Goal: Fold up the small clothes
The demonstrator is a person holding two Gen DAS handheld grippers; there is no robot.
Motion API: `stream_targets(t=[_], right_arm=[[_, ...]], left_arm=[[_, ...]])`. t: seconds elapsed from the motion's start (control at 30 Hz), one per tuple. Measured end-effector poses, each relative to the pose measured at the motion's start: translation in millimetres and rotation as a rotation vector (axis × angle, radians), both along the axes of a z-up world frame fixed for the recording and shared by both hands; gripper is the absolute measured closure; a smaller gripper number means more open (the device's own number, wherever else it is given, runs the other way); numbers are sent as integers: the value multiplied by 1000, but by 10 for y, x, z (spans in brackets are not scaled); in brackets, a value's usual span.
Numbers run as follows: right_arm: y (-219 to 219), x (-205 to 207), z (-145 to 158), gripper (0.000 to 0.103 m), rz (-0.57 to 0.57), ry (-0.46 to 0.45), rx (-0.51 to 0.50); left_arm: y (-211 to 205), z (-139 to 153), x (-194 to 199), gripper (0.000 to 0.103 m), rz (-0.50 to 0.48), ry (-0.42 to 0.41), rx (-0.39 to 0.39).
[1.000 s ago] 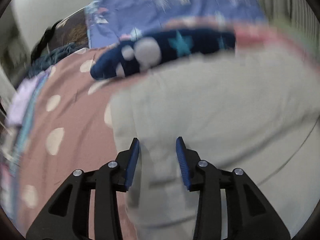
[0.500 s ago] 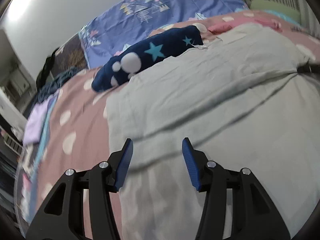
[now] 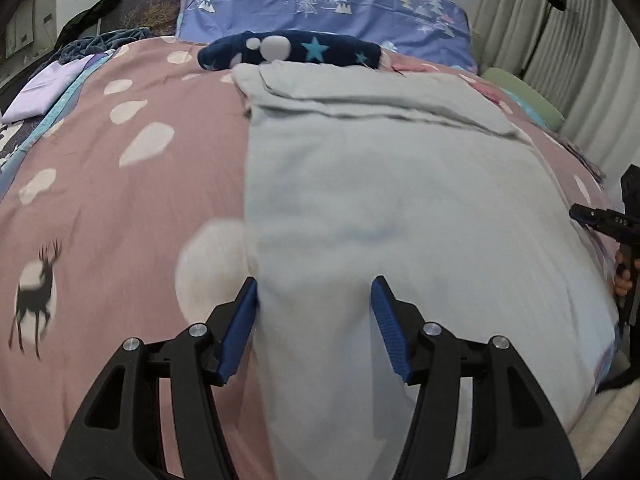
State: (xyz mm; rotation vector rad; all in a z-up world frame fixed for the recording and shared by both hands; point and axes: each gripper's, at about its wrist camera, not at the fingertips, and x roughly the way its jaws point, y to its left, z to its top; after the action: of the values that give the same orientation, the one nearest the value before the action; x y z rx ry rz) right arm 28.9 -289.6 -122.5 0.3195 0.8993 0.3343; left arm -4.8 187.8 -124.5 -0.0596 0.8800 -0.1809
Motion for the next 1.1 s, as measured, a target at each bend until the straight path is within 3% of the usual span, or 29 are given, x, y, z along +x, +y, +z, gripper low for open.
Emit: stream_targets(t=[0.17,0.23,0.43,0.67,0.77,0.87,1.0,1.1], right_arm=[[8,-354,-26,73,32,22,27],[-11,-552,-39,73,49,23,43],[-125,-953,-3,73,32,18,51],[-202,-1041,-28,69,6,31,23],[-225,-993,-102,61,31,52,92],[-256,-947,-117,60,32,68,141],[-274,-975,-102,62,66,57,132],[-263,-787,-148,62,91,57,171]], left_arm=[[-167,-23,-357,47,-76,12,-21],[-156,-20,-467,55,-89,13,-40],[33,-30,-774,64,-45,7,-124],[33,-56,-853,64,-45,-8,-141],[59,-82,-810,63,-51,-7,-165],[79,-87,-767,61,-49,4,-189],[97,-94,-739,61,-54,15,-204],[81,-101,-601,61,-54,11,-215]])
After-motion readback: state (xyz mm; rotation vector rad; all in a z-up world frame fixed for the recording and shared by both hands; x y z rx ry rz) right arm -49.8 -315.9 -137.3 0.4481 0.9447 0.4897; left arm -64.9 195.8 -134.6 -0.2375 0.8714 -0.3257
